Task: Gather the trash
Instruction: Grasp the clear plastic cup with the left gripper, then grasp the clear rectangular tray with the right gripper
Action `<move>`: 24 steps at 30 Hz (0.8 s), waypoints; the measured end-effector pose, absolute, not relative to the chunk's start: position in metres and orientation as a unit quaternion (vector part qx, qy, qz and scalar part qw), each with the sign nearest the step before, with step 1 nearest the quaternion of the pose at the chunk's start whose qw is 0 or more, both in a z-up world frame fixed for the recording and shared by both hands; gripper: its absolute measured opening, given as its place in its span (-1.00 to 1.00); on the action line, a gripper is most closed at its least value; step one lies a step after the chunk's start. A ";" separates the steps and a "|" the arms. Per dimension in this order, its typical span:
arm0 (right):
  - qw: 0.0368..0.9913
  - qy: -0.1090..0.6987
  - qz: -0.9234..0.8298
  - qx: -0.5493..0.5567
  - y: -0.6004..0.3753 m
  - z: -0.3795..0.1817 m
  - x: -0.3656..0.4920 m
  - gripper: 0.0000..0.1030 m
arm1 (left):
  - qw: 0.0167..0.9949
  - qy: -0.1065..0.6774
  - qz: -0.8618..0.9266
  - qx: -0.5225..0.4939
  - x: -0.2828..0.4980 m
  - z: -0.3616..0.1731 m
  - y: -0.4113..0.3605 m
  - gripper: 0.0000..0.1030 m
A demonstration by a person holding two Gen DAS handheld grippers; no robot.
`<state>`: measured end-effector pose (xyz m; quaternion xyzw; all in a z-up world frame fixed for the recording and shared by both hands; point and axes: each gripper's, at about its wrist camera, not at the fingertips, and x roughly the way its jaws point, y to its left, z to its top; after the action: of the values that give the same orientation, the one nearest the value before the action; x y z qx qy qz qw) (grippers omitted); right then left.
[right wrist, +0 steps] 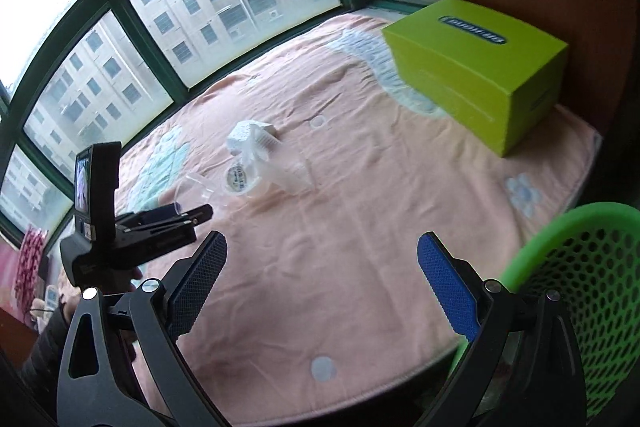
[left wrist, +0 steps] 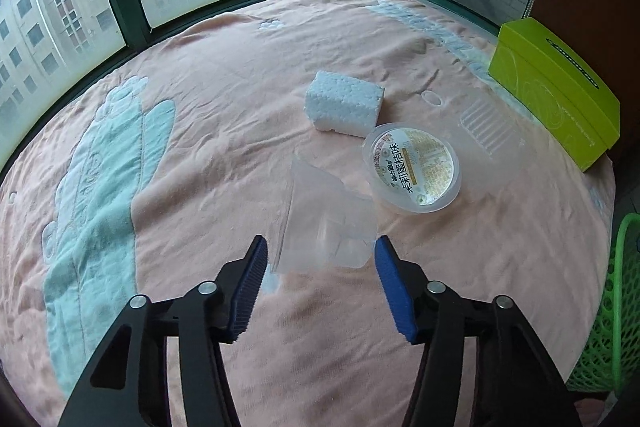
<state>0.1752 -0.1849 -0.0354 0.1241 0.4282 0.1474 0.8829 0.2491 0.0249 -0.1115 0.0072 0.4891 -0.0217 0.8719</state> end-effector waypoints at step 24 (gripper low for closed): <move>0.804 0.485 0.209 0.272 -0.153 -0.087 0.295 0.84 | 0.886 0.462 -0.023 -0.039 0.231 -0.085 0.074 -0.07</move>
<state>0.2948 -0.1527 -0.0870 0.2716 0.4855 0.2086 0.8044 0.2313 0.0740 -0.0848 -0.0392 0.4618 -0.0232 0.8858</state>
